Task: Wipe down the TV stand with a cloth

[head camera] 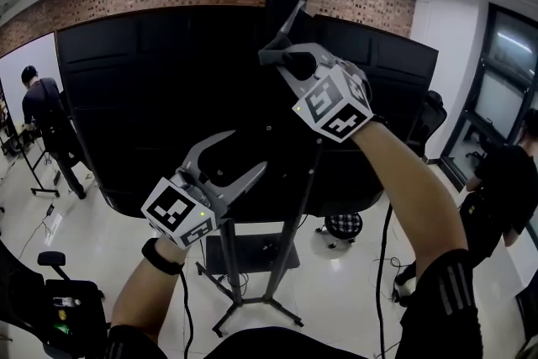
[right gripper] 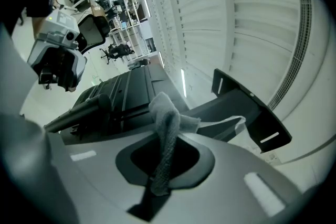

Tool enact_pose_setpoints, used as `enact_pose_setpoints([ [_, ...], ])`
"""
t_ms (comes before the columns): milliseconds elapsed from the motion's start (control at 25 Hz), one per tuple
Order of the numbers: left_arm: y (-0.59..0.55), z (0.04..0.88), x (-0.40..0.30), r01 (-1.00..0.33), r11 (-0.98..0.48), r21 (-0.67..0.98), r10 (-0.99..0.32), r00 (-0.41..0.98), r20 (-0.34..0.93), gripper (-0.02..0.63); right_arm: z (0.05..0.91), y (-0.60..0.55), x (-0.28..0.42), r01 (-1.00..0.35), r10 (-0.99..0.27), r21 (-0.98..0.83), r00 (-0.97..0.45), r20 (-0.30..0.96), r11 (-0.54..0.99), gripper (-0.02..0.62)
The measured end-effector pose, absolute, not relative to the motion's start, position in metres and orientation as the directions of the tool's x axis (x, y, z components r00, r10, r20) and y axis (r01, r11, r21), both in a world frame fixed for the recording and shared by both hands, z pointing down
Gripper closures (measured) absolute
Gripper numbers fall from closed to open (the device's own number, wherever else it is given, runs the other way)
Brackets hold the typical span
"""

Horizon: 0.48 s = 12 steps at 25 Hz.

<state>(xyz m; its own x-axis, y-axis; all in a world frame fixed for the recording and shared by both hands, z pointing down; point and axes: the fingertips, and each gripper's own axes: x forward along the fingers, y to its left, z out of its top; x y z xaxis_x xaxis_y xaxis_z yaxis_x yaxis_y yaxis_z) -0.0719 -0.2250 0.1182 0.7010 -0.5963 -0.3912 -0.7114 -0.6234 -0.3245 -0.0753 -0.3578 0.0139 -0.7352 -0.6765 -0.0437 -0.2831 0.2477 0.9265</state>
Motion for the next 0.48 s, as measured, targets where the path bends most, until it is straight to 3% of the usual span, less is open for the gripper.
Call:
enact_pose_setpoints([
  [240, -0.221, 0.143, -0.073, -0.711, -0.638, -0.295, -0.612, 0.701, -0.365, 0.324, 0.068, -0.358, -0.08, -0.15, -0.725, 0.978, -0.688, 0.001, 0.143, 0.572],
  [480, -0.221, 0.164, -0.08, -0.718, -0.648, -0.254, -0.63, 0.693, -0.35, 0.324, 0.105, -0.359, -0.085, -0.107, -0.753, 0.985, -0.658, 0.032, 0.135, 0.572],
])
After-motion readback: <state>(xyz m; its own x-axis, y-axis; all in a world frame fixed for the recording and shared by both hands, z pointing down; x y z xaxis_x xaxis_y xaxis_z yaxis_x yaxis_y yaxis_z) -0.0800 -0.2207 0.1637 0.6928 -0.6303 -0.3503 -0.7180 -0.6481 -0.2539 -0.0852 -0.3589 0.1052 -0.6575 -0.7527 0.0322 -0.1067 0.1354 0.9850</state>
